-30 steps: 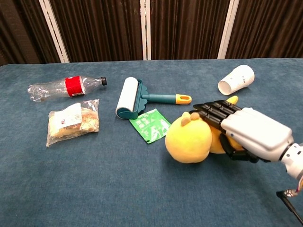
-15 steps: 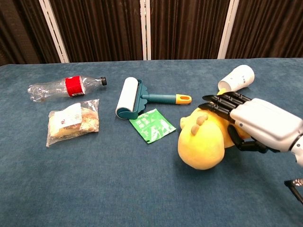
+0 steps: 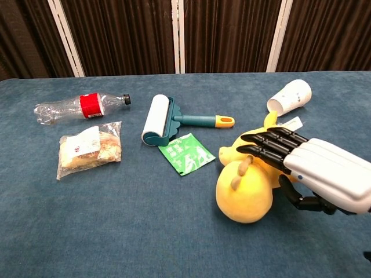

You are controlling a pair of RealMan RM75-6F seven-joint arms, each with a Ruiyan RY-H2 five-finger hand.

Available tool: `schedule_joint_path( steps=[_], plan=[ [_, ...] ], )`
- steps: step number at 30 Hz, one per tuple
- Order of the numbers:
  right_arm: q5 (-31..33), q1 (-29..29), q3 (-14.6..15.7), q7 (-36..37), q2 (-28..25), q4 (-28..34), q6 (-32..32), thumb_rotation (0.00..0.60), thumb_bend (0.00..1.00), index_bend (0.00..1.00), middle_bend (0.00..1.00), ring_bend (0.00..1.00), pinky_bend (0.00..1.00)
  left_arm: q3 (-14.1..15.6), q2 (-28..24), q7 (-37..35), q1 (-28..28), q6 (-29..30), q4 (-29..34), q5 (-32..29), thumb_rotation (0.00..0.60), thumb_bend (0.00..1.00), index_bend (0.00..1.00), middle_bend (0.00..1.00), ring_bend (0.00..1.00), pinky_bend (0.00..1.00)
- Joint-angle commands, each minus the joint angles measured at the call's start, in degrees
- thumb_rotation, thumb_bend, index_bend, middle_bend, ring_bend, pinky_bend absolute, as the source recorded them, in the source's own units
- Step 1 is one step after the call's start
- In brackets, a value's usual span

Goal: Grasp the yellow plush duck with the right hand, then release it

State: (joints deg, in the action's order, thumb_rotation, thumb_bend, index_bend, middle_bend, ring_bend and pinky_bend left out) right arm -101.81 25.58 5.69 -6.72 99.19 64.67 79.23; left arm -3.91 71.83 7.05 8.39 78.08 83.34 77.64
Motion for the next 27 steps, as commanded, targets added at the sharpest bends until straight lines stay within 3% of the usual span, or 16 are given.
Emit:
schedule_joint_path(
  steps=[1, 9, 12, 17, 20, 27],
  plan=[
    [-1.14, -0.86, 0.76, -0.27, -1.1, 1.69, 1.49, 0.6, 0.98, 0.0, 0.0, 0.0, 0.0, 0.03, 0.02, 0.05, -0.02, 0.07, 0.03, 0.06, 0.6, 0.1, 0.0, 0.0, 0.0, 0.0],
    [-1.99, -2.18, 0.27, -1.2, -5.44, 6.33, 4.78, 0.6, 0.95, 0.0, 0.0, 0.0, 0.0, 0.08, -0.03, -0.21, -0.18, 0.88, 0.19, 0.76, 0.6, 0.1, 0.0, 0.0, 0.0, 0.0],
    [-1.42, -2.88, -0.27, -0.82, -7.47, 7.46, 5.87, 0.6, 0.84, 0.0, 0.0, 0.0, 0.0, 0.18, -0.09, -0.47, -0.31, 1.34, 0.23, 1.23, 0.6, 0.1, 0.0, 0.0, 0.0, 0.0],
    [-0.19, -4.51, -1.21, 0.82, -11.24, 8.44, 8.36, 0.6, 0.52, 0.0, 0.0, 0.0, 0.0, 0.35, -0.36, -0.81, -0.61, 2.46, 0.69, 2.28, 0.6, 0.1, 0.0, 0.0, 0.0, 0.0],
    [0.72, -5.63, -1.67, 1.67, -13.22, 8.68, 9.67, 0.6, 0.43, 0.0, 0.0, 0.0, 0.0, 0.48, -0.6, -0.85, -0.79, 3.25, 1.09, 3.06, 0.6, 0.1, 0.0, 0.0, 0.0, 0.0],
    [3.15, -8.66, -2.39, 2.02, -17.74, 10.51, 12.08, 0.6, 0.33, 0.0, 0.0, 0.0, 0.0, 1.06, -1.28, -1.01, -1.56, 5.77, 2.23, 5.48, 0.6, 0.1, 0.0, 0.0, 0.0, 0.0]
  ],
)
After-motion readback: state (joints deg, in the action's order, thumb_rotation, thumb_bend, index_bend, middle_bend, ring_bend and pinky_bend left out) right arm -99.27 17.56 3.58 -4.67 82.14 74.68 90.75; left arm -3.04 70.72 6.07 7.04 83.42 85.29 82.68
